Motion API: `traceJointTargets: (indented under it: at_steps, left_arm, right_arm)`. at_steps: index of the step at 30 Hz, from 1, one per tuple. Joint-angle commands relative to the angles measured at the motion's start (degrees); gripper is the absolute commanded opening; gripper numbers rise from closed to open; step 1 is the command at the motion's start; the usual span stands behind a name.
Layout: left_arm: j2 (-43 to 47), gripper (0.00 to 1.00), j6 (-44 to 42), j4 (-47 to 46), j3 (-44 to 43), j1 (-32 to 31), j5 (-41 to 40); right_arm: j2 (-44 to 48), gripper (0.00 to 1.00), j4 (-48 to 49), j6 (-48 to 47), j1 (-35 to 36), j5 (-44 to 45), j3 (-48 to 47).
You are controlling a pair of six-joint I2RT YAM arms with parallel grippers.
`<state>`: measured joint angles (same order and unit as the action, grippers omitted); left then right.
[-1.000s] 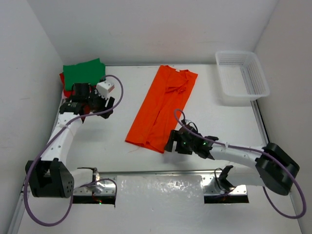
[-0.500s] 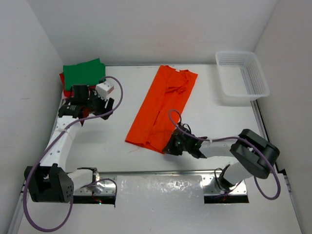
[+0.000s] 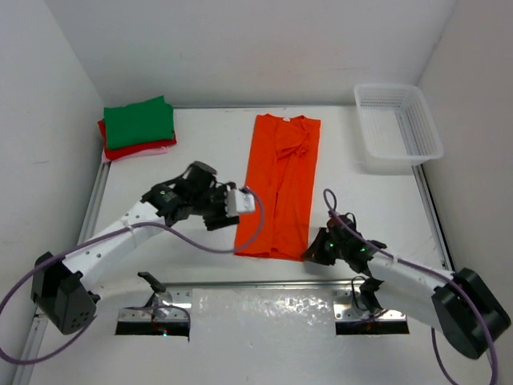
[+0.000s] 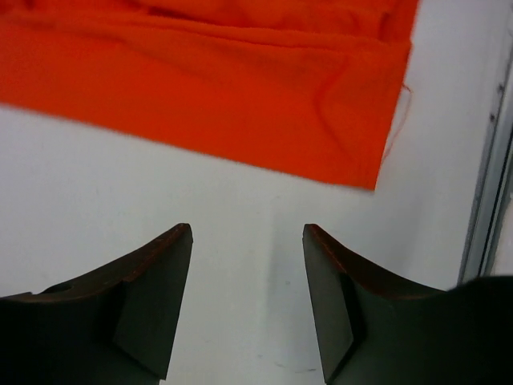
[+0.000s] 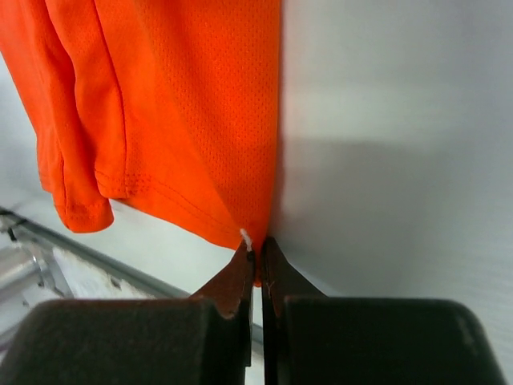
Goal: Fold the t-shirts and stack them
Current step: Grab the bottom of the folded rectangular tshirt with both arms
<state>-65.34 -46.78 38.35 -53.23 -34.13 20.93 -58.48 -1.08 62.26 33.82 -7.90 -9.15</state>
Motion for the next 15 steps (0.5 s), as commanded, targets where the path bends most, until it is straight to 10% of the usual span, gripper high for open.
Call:
traceJointTargets:
  at_steps: [1, 6, 15]
  left_arm:
    - [-0.4, 0.56, -15.07, 6.38, -1.88, -10.5, -7.37]
    - [0.83, 0.61, -32.56, 4.29, 7.6, -22.8, -8.97]
    - [-7.95, 0.63, -47.87, -9.78, 17.63, -24.58, -12.84]
  right_arm:
    - [4.85, 0.0, -12.8, -9.6, -3.32, -6.23, 4.04]
    - [8.03, 0.24, -15.0, -14.27, -4.82, -11.43, 4.67]
    - [6.54, 0.39, -14.31, -13.57, -4.91, -12.05, -3.42]
